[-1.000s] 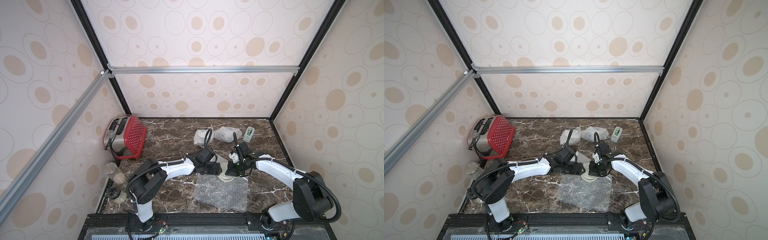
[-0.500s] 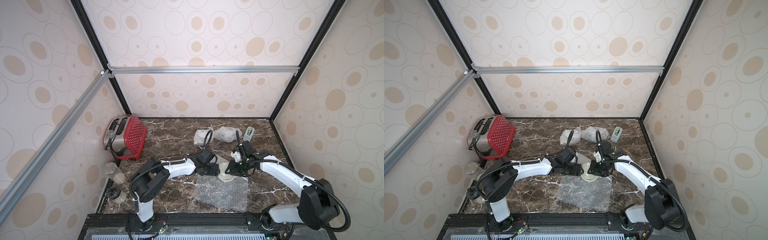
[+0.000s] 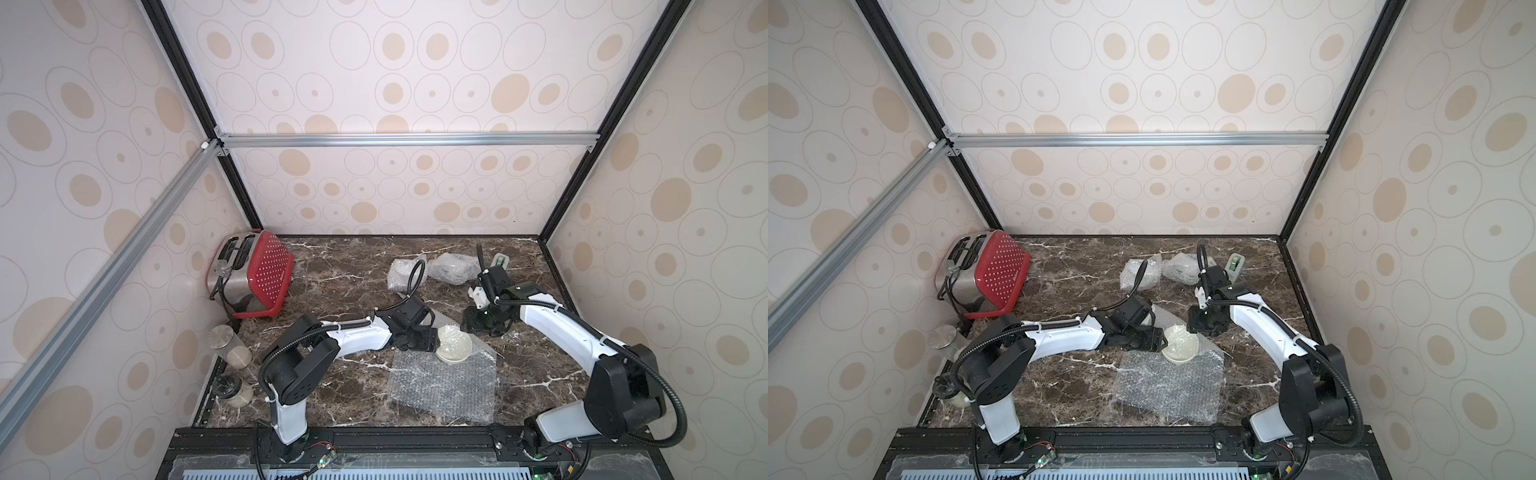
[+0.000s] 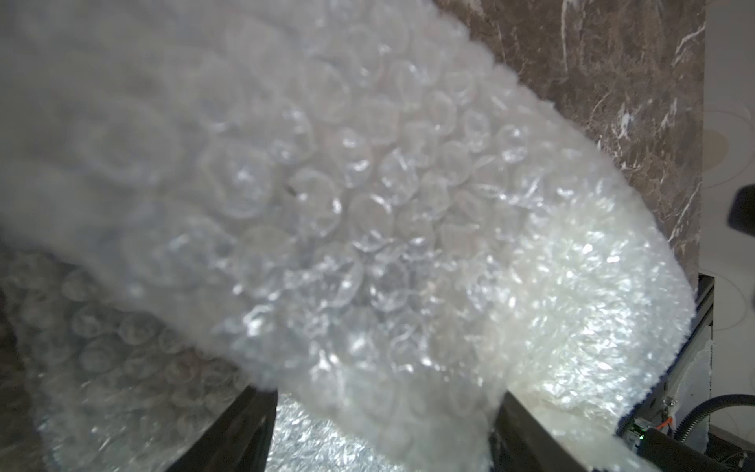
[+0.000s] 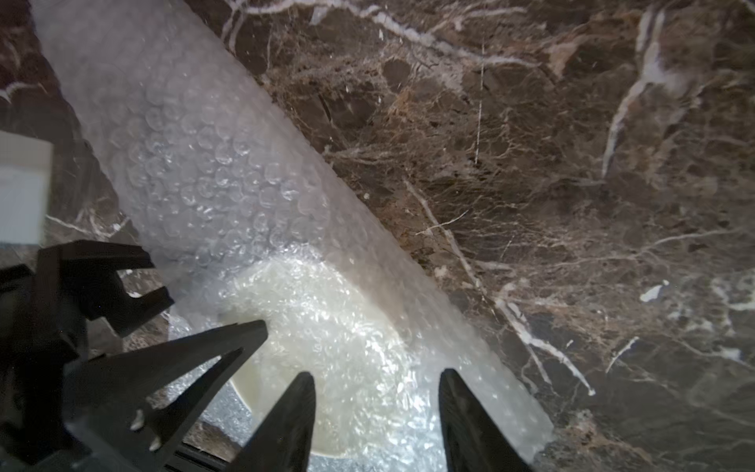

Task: Wrap bowls in bubble wrap
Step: Wrap the bowl in bubble wrap.

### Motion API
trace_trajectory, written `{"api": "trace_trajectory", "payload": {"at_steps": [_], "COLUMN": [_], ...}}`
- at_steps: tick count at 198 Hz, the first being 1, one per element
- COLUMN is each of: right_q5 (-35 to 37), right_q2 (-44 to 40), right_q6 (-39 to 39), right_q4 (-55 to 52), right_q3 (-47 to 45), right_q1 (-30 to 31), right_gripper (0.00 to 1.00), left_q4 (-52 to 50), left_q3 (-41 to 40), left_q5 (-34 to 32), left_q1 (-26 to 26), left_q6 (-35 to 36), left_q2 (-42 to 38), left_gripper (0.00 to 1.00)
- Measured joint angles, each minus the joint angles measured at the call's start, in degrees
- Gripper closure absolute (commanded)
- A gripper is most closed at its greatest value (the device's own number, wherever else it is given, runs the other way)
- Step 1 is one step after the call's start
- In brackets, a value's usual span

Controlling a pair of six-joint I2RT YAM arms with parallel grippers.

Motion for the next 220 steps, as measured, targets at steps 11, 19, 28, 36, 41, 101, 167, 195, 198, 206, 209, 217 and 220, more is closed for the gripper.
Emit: {"api": "trace_trajectory", "payload": {"at_steps": [11, 19, 28, 36, 41, 101, 167, 195, 198, 206, 209, 217, 220], "right_q5": [-0.37, -0.66, -0.98, -1.14, -1.2, 1.46, 6.19, 7.06, 7.04, 7.04, 7.02, 6.95, 6.97], "right_q2": [2.03, 3.41, 4.83, 5.9, 6.38, 10.27, 15.17, 15.17, 15.17, 15.17, 15.17, 15.17, 15.17], "right_q6": [-1.7, -2.73, -3.85, -4.57, -4.92, -7.58, -8.59, -9.14, -9.27, -9.38, -9.44, -9.55, -9.35], "right_q4": [-0.17, -0.2, -0.37, -0.39, -0.46, -1.77, -2.78, -3.52, -3.67, -3.98, -4.07, -4.26, -4.28], "right_q3": [0.79, 1.29, 1.92, 2.25, 2.43, 5.95, 7.04, 7.56, 7.56, 7.56, 7.56, 7.56, 7.56], "right_q1": [0.0, 0.0, 0.0, 0.04, 0.07, 1.49, 4.35, 4.35, 4.35, 4.42, 4.42, 4.42, 4.42], "right_gripper": [0.48, 0.48, 0.48, 0.47, 0.48, 0.5, 0.75, 0.85, 0.86, 0.9, 0.91, 0.92, 0.92], "left_q4": [0.0, 0.0, 0.0, 0.0, 0.0, 0.02, 0.02, 0.07, 0.13, 0.22, 0.22, 0.28, 0.37], "left_q3": [0.0, 0.0, 0.0, 0.0, 0.0, 0.0, 0.0, 0.0, 0.0, 0.0, -0.02, -0.17, -0.33], "left_q5": [0.02, 0.02, 0.02, 0.04, 0.07, 0.11, 0.24, 0.22, 0.2, 0.11, 0.07, -0.2, -0.24], "left_q1": [0.0, 0.0, 0.0, 0.0, 0.0, 0.0, 0.0, 0.0, 0.0, 0.0, 0.0, 0.0, 0.0], "left_q6": [0.0, 0.0, 0.0, 0.0, 0.0, 0.0, 0.02, 0.02, 0.02, 0.02, 0.02, 0.0, -0.04], "left_q2": [0.0, 0.0, 0.0, 0.0, 0.0, 0.0, 0.0, 0.0, 0.0, 0.0, -0.02, -0.15, -0.26], "left_gripper": [0.26, 0.26, 0.26, 0.26, 0.26, 0.26, 0.26, 0.24, 0.24, 0.21, 0.21, 0.17, 0.16]}}
